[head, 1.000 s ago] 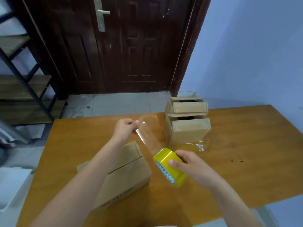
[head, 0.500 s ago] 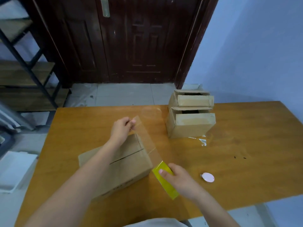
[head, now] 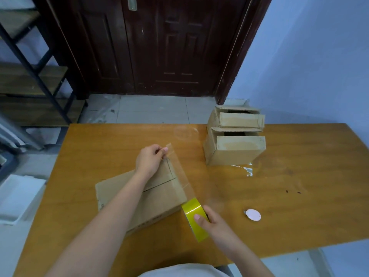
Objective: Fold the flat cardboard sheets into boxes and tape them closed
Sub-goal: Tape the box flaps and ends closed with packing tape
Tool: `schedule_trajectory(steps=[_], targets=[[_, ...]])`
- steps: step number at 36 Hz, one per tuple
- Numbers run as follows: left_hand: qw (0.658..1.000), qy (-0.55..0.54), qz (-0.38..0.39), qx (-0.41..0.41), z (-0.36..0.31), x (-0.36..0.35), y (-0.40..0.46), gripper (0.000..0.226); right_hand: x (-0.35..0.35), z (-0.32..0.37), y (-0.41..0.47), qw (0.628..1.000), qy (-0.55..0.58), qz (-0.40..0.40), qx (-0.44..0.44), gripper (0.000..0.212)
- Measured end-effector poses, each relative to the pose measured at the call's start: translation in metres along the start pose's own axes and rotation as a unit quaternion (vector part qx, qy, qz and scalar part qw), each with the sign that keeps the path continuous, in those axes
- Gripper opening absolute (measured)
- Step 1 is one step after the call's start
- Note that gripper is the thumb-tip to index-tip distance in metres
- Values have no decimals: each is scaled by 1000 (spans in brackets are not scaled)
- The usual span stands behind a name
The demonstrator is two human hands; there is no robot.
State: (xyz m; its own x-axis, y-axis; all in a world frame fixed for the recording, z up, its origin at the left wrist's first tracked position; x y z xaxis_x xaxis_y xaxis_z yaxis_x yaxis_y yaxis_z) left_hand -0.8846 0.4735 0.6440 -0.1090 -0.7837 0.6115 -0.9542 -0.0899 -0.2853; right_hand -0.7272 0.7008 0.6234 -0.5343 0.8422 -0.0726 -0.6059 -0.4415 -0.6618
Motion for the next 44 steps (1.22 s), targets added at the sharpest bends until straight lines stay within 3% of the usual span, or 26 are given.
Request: schedule_trajectory(steps=[1, 4, 6, 10, 14, 18, 21, 23, 26, 27, 29, 33, 37, 41, 44], targets=[[1000, 1, -2, 1, 0, 0, 0, 32, 1, -1, 2, 1000, -3, -2, -1, 50], [1000, 5, -7, 3, 0, 1, -1, 32, 7, -4, 5, 1000, -15, -24, -1, 105], [1000, 8, -8, 5, -1, 1, -1, 31, 9, -7, 7, 1000, -23, -16, -5, 121], [1000, -1, -12, 14, -2, 2, -2, 32, 6, -1, 5, 999, -29, -13, -15, 94], [1000, 7, -8, 15, -2, 2, -3, 33, 1, 1, 7, 1000, -19, 5, -17, 40], [1000, 15, -8, 16, 0, 0, -1, 34, 1, -6, 9, 1000, -13, -8, -20, 71], [1000, 23, -9, 18, 1, 0, 1, 34, -1, -11, 14, 1000, 3, 2, -24, 39], [999, 29, -12, 22, 1, 0, 1, 34, -2, -12, 14, 1000, 2, 2, -27, 39], [998, 56, -11, 30, 0, -1, 1, 32, 0, -8, 16, 999, -39, -8, -28, 83], [997, 68, -10, 34, 0, -1, 1, 31, -1, -6, 17, 999, -44, -6, -30, 81], [995, 86, -3, 50, 0, -2, 3, 30, -2, -3, 18, 997, -70, -8, -34, 54], [992, 88, 35, 88, 6, -6, 8, 31, 3, -6, 26, 993, -104, -29, -41, 45], [988, 42, 98, 115, 15, -11, 15, 28, 1, -4, 30, 995, -94, -12, -40, 11], [976, 10, 162, 143, 22, -17, 21, 24, -1, 1, 31, 996, -84, -12, -26, 10], [961, 51, 217, 161, 16, -20, 19, 26, 0, 4, 33, 996, -90, -10, -20, 6]])
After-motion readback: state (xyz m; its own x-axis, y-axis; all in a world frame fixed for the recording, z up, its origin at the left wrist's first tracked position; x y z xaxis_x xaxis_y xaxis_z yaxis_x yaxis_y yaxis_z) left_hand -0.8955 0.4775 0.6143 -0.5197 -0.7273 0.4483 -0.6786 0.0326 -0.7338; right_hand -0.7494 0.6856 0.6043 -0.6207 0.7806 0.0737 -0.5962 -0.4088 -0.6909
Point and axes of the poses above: each hand's wrist, its own y-axis towards the middle knuckle, its own x-axis out of the back of the hand, z = x × y, the point moved 8 cm from there along y, towards the middle knuckle, and after that the axes turned 12 degrees about z, right-handed, at the moved point
